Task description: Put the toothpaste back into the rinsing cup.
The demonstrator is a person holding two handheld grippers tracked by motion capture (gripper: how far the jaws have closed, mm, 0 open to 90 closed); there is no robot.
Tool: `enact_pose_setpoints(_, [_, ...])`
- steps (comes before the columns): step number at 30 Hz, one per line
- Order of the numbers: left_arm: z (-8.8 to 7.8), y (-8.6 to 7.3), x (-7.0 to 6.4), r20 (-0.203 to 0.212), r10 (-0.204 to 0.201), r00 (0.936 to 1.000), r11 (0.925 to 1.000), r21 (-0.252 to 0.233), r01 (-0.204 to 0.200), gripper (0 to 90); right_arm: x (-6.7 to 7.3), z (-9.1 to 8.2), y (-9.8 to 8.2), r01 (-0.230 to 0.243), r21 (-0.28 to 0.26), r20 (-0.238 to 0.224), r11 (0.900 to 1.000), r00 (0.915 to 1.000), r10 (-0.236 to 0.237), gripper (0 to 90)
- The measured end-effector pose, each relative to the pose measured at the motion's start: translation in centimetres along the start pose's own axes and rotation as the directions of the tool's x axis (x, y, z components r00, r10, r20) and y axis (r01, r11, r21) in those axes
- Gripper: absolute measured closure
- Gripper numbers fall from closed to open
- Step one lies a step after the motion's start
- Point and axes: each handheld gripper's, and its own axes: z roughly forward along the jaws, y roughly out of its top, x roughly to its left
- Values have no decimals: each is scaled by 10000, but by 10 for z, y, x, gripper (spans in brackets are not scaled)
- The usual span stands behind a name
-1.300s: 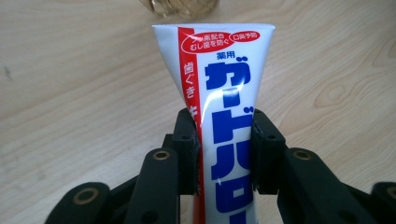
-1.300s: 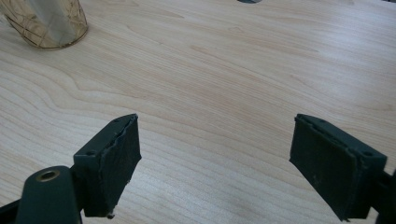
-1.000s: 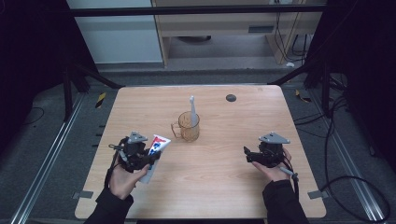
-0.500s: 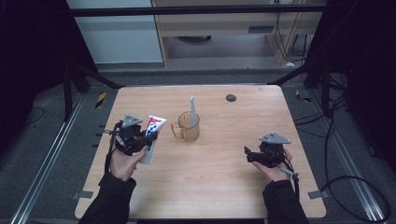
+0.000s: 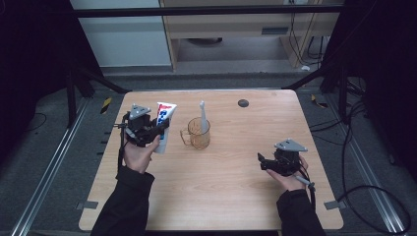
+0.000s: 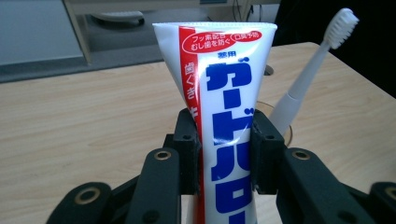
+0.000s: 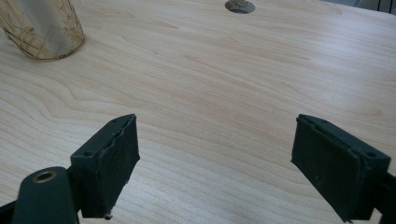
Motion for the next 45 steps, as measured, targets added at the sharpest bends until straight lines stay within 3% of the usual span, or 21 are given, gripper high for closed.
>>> enact_pose_setpoints(11, [24,6,-4,-246,-392,9989,9941,-1021,365,681,-1,1,0,37,-10,76,10000,10000,-37,140])
enact_pose_setpoints(20, [41,14,-14,-196,-583,9981,9812,-1854,537,683,-1,1,-1,-17,-57,143,10000,9999,18,130])
enact_pose_setpoints(30, [56,20,-25,-282,-470,9985,9724,-2301,392,683,-2,1,-1,-103,-104,215,9999,9997,105,117])
enact_pose_setpoints(38, [67,24,-27,24,-831,9965,9647,-2505,811,683,-1,2,-2,-90,-59,180,9999,9998,91,116])
enact_pose_setpoints(45, [73,22,-33,-37,-717,9974,9613,-2671,681,683,-1,4,-3,-6,-21,255,10000,9997,7,114])
